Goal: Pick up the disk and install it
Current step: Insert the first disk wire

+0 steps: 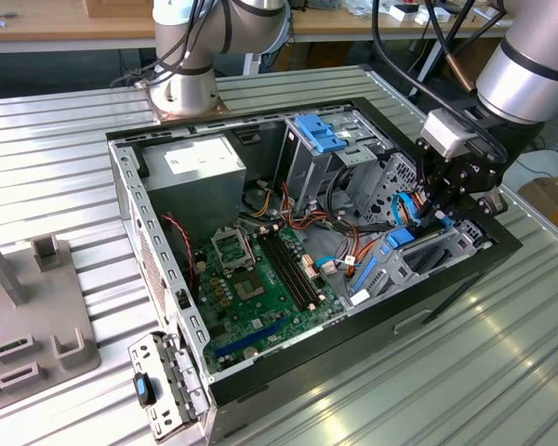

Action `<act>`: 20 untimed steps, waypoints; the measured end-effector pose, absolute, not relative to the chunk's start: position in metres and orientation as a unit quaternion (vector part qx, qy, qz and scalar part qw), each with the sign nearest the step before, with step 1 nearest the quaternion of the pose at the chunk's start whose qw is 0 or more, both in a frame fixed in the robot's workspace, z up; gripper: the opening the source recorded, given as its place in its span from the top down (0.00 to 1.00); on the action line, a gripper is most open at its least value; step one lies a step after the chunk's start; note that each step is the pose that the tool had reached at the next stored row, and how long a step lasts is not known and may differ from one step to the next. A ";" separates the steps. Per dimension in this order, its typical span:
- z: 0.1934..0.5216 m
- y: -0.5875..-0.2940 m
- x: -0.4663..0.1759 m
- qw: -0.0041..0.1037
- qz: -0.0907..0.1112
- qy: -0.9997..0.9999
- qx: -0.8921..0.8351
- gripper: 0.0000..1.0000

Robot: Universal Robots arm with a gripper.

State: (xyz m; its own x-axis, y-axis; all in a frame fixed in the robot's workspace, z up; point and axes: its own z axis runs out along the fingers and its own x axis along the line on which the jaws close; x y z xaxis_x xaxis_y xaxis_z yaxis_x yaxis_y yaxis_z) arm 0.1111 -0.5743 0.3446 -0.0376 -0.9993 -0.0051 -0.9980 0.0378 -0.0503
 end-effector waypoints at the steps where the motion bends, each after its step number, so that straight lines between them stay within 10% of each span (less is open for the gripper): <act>1: 0.345 -0.574 0.111 0.019 -0.016 0.719 -0.694 0.84; 20: 0.340 -0.575 0.111 0.020 -0.016 0.711 -0.703 0.84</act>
